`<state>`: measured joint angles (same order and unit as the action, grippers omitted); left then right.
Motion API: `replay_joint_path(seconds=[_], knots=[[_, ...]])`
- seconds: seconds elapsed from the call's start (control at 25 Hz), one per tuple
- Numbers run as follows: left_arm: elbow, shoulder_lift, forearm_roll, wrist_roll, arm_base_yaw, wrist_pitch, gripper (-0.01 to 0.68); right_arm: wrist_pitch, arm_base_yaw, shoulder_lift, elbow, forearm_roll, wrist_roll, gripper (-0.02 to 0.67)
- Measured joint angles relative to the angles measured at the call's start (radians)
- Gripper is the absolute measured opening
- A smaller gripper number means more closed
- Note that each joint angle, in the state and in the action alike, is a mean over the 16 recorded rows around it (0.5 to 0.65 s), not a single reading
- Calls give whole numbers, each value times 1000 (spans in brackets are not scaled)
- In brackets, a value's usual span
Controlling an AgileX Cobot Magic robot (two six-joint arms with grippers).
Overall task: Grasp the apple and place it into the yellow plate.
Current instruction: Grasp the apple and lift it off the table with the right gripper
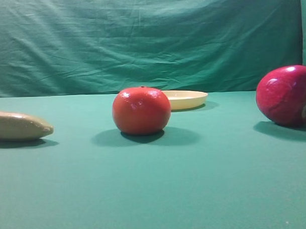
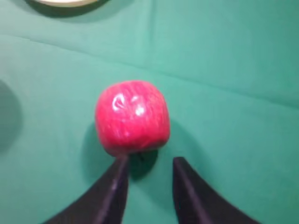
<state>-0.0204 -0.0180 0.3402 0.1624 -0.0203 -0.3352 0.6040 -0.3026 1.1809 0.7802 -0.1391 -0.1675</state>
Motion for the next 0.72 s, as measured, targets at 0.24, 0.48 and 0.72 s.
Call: replay_joint_path(seconds=[0.24,0.48,0.72], knots=[[0,0,0,0,0,-1,157,29,-10,83,77,12,45,578],[0,0,0,0,0,-1,157,49,-11,220,140,18,64,643],[0,0,0,0,0,-1,157,21,-11,366,178,25,76,642]])
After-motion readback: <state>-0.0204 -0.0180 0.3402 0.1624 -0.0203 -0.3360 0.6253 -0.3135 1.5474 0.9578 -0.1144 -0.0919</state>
